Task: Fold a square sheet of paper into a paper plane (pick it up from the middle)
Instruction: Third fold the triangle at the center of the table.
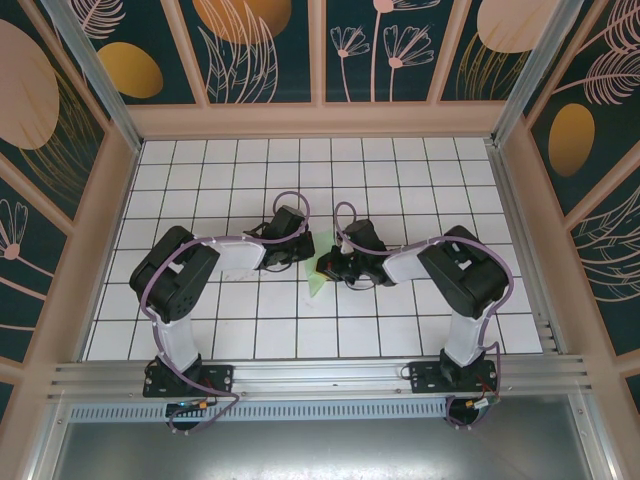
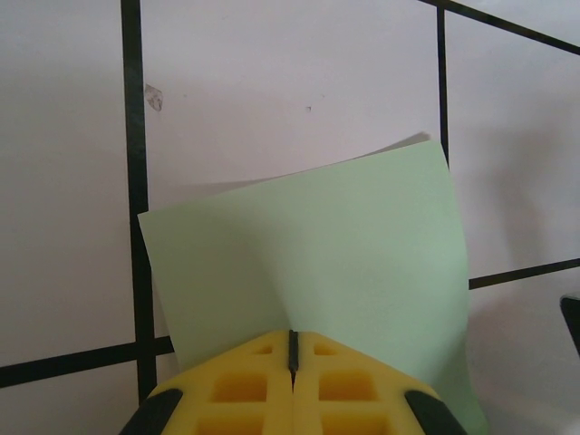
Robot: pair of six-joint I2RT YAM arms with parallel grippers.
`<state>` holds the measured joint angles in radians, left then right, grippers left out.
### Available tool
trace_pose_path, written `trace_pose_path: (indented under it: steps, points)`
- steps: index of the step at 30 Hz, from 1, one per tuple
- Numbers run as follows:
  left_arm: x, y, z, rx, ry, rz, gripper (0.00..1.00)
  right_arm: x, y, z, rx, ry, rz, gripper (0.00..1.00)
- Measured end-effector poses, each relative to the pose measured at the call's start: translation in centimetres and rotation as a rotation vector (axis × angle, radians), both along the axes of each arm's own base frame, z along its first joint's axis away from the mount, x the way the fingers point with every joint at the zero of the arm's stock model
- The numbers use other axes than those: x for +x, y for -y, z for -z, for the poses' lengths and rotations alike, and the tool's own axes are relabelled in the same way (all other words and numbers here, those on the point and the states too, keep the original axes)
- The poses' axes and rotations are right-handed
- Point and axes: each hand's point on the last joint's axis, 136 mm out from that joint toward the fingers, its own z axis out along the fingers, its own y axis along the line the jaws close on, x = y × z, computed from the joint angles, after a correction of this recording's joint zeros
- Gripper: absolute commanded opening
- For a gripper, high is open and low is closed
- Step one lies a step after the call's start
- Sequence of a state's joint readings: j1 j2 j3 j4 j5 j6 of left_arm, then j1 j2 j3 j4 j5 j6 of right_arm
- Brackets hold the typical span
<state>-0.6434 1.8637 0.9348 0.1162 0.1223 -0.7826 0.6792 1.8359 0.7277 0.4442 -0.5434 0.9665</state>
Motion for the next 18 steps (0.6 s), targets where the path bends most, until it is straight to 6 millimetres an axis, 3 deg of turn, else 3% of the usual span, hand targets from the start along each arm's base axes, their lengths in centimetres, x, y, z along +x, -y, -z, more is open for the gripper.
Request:
trace_pose_path:
  steps: [18]
  points:
    - [0.02,-0.03,0.01,-0.002,0.000,0.000,0.00,0.14,-0.44,0.36,-0.009,0.024,-0.034,0.00]
